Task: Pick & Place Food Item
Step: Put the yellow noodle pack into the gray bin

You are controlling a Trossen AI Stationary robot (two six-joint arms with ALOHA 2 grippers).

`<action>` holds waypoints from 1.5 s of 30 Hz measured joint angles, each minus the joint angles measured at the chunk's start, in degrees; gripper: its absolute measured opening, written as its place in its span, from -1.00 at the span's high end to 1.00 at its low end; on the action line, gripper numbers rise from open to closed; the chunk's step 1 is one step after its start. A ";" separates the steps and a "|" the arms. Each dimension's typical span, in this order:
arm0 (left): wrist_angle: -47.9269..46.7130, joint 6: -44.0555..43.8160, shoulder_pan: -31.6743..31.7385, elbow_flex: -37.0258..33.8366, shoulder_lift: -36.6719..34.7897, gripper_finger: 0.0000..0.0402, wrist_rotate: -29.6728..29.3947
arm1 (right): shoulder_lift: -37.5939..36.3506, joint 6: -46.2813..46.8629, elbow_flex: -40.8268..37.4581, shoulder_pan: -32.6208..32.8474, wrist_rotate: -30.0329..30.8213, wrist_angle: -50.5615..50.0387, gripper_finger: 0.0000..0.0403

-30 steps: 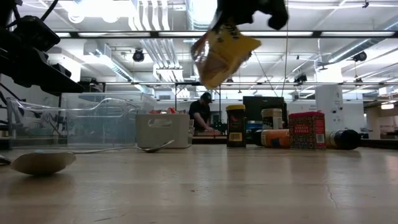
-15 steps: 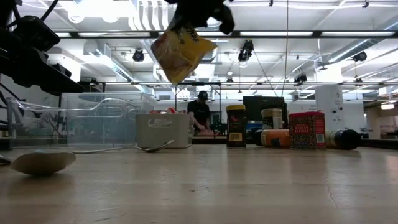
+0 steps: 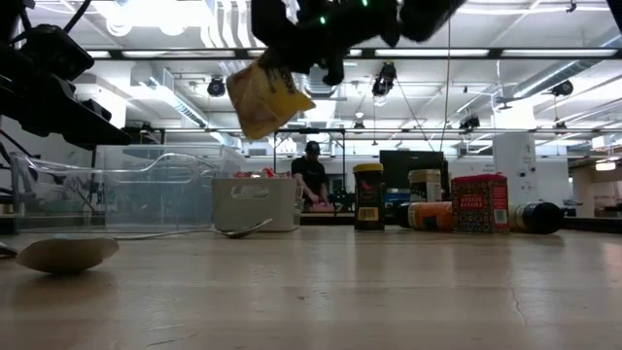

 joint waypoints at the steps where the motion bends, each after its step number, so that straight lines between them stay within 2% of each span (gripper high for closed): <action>1: 0.00 0.01 -0.01 0.01 -0.02 0.19 0.00 | 0.00 0.42 -1.29 -0.91 -1.89 2.05 0.96; 6: 0.00 0.02 0.00 0.00 -0.02 0.19 -0.02 | 0.04 1.86 -7.00 -5.67 -13.56 11.94 0.96; 13: 0.02 0.00 0.00 0.02 -0.02 0.19 -0.01 | 2.04 4.95 -9.55 -9.97 -22.53 20.69 0.96; 23: 0.01 0.00 0.00 0.00 0.00 0.19 -0.02 | 6.30 6.43 -8.18 -10.32 -22.39 24.02 0.96; 32: 0.02 0.02 -0.01 0.02 0.02 0.19 0.00 | 11.71 9.95 -8.31 -11.07 -22.24 32.56 0.96; 38: 0.00 0.01 0.00 0.01 0.04 0.19 0.00 | 14.39 13.20 -7.51 -12.19 -22.27 33.39 0.96; 45: 0.01 0.02 0.00 0.02 0.07 0.19 0.00 | 14.99 12.13 -7.48 -13.61 -22.15 32.40 0.96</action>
